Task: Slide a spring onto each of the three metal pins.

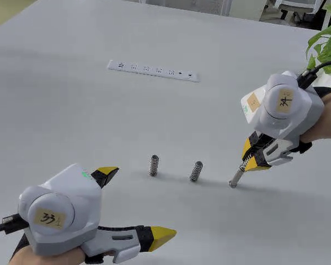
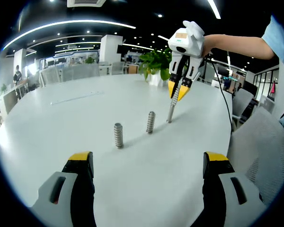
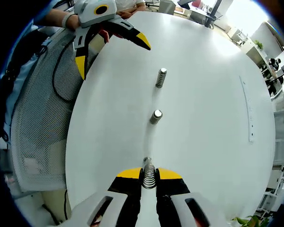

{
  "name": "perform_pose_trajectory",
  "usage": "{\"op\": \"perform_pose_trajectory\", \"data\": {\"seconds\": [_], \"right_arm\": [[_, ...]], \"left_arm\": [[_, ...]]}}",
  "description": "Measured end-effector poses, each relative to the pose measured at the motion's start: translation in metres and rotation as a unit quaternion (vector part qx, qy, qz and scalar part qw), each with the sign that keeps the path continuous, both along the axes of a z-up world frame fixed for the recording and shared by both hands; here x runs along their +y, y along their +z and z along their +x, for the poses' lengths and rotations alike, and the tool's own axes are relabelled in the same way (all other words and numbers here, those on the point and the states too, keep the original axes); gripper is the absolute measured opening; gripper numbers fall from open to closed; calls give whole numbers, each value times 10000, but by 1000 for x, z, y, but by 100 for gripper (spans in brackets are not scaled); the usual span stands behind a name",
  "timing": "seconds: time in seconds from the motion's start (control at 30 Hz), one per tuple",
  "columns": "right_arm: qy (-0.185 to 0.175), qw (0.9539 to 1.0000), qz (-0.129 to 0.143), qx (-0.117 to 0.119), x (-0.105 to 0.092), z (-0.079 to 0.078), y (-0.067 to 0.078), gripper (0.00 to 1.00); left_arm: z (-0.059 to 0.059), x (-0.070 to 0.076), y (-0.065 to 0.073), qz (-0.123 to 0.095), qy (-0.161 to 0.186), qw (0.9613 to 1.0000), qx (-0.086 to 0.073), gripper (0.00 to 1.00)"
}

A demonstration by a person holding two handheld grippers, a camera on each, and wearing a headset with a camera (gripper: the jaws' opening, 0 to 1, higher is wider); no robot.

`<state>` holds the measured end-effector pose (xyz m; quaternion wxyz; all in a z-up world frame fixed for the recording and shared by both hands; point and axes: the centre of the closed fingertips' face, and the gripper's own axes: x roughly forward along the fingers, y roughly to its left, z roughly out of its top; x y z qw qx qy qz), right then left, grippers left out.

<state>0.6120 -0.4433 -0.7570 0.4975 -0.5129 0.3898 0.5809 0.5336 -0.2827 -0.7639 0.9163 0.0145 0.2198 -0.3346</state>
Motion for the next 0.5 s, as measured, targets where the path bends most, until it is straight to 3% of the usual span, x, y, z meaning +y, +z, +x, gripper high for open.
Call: {"op": "perform_pose_trajectory", "data": {"seconds": [0.5], "right_arm": [[0, 10000, -72, -1, -2, -1, -1, 7]], "left_arm": [[-1, -1, -2, -42, -18, 10000, 61, 93]]}}
